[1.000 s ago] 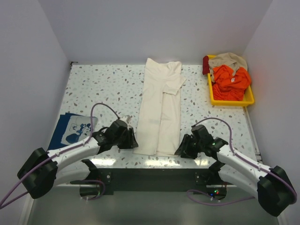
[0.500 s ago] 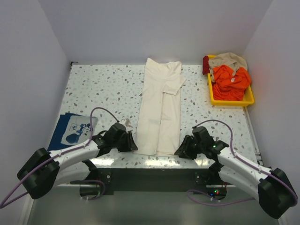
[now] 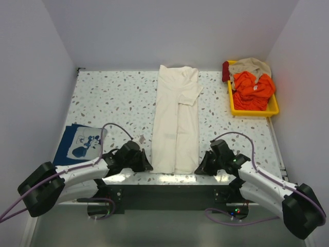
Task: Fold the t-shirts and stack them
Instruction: Fold the tshirt
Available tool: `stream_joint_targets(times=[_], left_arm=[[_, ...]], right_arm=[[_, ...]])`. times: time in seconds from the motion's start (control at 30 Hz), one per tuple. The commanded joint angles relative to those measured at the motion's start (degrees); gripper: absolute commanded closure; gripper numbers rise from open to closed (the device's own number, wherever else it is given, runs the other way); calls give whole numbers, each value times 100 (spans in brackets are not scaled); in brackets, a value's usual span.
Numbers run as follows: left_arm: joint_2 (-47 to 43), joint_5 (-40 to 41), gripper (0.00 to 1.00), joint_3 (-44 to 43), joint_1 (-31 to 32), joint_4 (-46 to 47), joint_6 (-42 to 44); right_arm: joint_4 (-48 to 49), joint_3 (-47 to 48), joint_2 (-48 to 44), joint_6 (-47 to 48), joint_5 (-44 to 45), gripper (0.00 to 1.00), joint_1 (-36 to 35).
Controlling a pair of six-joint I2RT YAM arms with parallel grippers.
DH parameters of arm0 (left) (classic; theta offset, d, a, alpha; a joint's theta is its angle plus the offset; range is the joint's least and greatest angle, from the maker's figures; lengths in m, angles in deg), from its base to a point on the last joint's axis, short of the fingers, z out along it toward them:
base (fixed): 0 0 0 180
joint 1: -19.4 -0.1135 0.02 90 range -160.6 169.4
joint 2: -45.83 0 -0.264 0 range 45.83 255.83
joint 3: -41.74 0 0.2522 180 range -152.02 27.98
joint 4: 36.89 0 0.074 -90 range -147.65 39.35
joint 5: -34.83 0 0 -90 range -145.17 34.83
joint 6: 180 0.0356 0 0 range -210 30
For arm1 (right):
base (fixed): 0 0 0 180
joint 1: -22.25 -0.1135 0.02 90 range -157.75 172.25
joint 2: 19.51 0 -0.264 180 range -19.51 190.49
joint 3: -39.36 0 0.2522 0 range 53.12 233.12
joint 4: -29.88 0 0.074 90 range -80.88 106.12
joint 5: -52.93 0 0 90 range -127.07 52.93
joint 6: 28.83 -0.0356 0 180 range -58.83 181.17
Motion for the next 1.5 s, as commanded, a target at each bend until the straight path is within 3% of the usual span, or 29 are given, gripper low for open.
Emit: stream_joint_targets(times=[0.0, 0.3, 0.43, 0.87, 1.2, 1.47], left_arm=[[21, -153, 100, 258, 309, -193, -366], [-726, -153, 100, 321, 625, -352, -823], [-560, -74, 100, 136, 837, -299, -850], [582, 137, 98, -1568, 758, -404, -138], [1777, -65, 98, -2983, -533, -176, 398], [3121, 75, 98, -4153, -1131, 105, 381]], right_arm=[[-1474, 208, -128, 800, 203, 100, -21], [-2901, 683, -1411, 1048, 36, 100, -21], [-2762, 911, -1421, 1056, 116, 100, -21], [-1409, 1755, -103, 1197, 212, 100, -21], [-354, 3354, 2120, 1733, 1345, 100, 58], [454, 4550, 3693, 1812, 1303, 100, 839]])
